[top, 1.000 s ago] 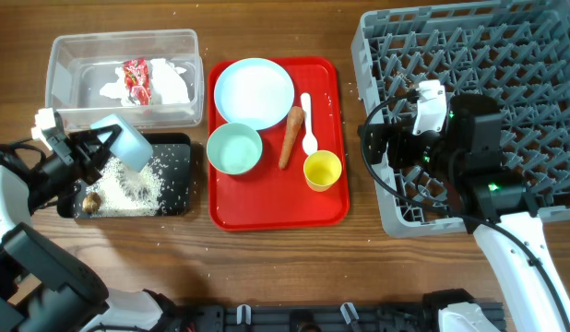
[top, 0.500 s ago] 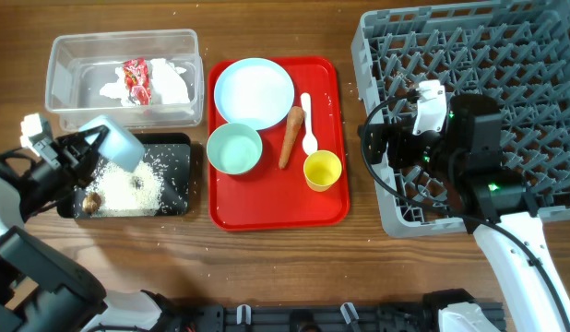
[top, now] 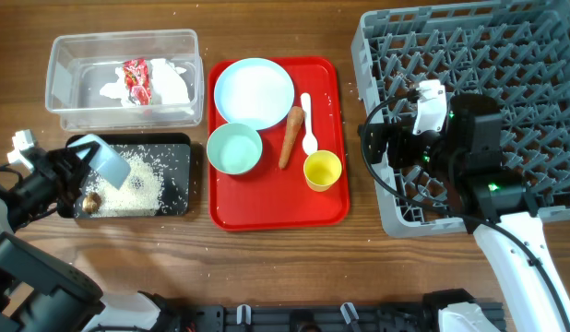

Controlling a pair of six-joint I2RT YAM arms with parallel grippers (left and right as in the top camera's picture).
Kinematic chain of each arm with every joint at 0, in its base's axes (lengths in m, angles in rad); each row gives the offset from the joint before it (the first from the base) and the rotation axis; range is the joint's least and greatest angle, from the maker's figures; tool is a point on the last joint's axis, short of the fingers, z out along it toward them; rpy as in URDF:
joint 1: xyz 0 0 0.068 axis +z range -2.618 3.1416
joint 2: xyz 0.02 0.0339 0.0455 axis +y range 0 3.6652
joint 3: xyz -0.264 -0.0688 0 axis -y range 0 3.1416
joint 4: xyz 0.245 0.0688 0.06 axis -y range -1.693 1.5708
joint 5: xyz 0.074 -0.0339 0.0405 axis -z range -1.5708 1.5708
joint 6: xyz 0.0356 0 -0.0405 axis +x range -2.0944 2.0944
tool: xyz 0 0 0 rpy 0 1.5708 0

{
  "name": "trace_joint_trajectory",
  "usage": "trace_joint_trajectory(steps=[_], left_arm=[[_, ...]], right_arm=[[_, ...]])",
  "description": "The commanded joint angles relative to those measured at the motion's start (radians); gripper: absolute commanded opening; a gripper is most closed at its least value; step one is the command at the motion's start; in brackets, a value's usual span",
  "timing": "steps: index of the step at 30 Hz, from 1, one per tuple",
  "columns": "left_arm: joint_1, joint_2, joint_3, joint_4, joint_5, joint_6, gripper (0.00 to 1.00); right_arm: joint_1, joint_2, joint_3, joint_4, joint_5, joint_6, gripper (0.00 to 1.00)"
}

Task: Sort waste into correct bins and load items into the dishwasher rack

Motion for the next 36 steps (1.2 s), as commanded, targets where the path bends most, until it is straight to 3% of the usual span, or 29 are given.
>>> trace_joint_trajectory(steps=[1, 12, 17, 21, 24, 27, 28, 29, 30, 32, 36], left_arm=[[0.004, -0.003, 0.000, 0.003, -0.030, -0.001, 0.04], [-0.001, -0.003, 0.000, 0.022, -0.079, 0.034, 0.04], [-0.014, -0.003, 0.000, 0.042, -0.128, 0.032, 0.12], [-0.031, -0.006, 0.006, 0.047, -0.173, 0.026, 0.10], [-0.095, -0.026, 0.046, 0.105, -0.502, -0.158, 0.09], [-0.211, -0.041, 0.051, 0.177, -0.839, -0.321, 0.17], [-0.259, -0.041, 0.051, 0.196, -0.906, -0.343, 0.26], [-0.339, -0.041, 0.051, 0.228, -1.023, -0.389, 0.47], [-0.377, -0.041, 0.051, 0.241, -1.085, -0.417, 0.55], [-0.452, -0.041, 0.051, 0.262, -1.203, -0.472, 0.61], [-0.520, -0.042, 0.058, 0.258, -1.271, -0.476, 0.64]], right_arm=[[-0.001, 0.007, 0.019, 0.003, 0.006, 0.010, 1.00], [-0.001, 0.008, 0.019, 0.004, 0.006, 0.010, 1.00], [-0.001, 0.007, 0.019, 0.009, 0.006, 0.010, 1.00], [-0.001, 0.007, 0.019, 0.016, 0.006, 0.007, 1.00], [-0.001, 0.007, 0.019, 0.019, 0.007, 0.007, 1.00], [-0.001, 0.007, 0.019, 0.024, 0.007, 0.006, 1.00], [-0.001, 0.007, 0.019, 0.029, 0.007, 0.005, 1.00], [-0.001, 0.007, 0.019, 0.032, 0.006, 0.003, 1.00], [-0.001, 0.007, 0.019, 0.032, 0.006, 0.003, 1.00], [-0.001, 0.008, 0.019, 0.026, 0.006, 0.003, 1.00], [-0.001, 0.007, 0.019, 0.022, 0.006, 0.003, 1.00]])
